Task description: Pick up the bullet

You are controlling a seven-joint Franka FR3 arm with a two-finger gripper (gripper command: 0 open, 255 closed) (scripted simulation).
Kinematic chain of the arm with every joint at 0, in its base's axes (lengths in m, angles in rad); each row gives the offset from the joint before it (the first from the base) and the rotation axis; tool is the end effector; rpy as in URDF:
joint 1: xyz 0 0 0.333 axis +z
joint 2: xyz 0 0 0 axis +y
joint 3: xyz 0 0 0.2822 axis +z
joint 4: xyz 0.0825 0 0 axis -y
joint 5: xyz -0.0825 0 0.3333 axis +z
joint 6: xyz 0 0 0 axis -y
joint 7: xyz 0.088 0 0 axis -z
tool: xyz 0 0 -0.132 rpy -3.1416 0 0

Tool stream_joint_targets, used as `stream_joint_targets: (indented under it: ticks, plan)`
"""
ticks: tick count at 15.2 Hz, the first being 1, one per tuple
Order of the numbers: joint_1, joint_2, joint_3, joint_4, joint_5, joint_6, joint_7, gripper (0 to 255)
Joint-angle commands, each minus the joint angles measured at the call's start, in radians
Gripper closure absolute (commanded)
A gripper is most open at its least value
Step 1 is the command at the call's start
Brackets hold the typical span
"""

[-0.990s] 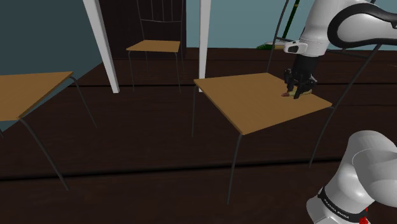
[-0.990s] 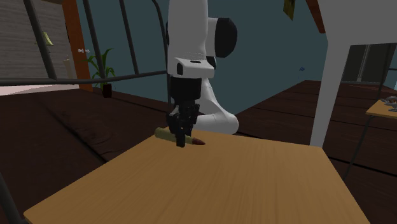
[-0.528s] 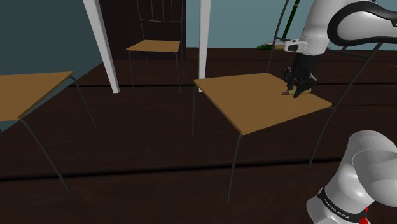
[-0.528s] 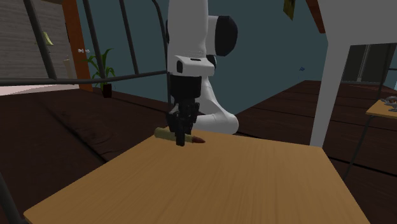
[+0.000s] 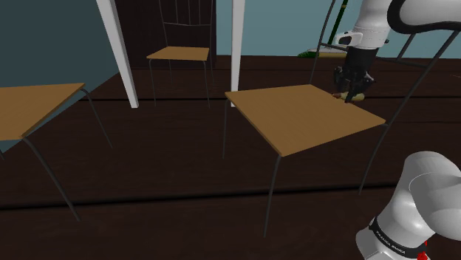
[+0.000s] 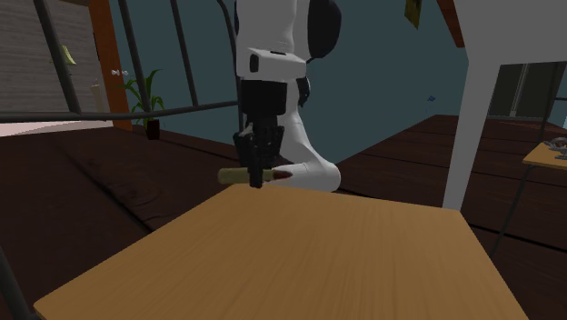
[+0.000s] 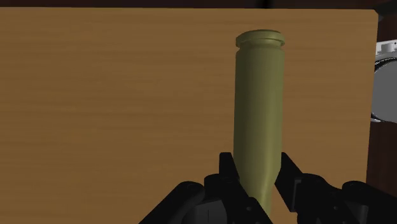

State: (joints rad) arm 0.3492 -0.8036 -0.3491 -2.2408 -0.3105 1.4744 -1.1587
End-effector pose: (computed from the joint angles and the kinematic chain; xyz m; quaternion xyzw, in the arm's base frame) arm 0.2824 -0.0749 0.5658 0.8166 0.5764 -0.0142 0.0265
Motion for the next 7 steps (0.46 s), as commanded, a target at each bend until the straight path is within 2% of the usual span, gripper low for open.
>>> stream_joint_targets:
  ticks: [1,7]
  plan:
    - [0.002,0.007,0.007,0.031,0.006,-0.024,-0.001,255]
    - [0.007,0.031,0.014,0.101,0.015,-0.071,-0.009,255]
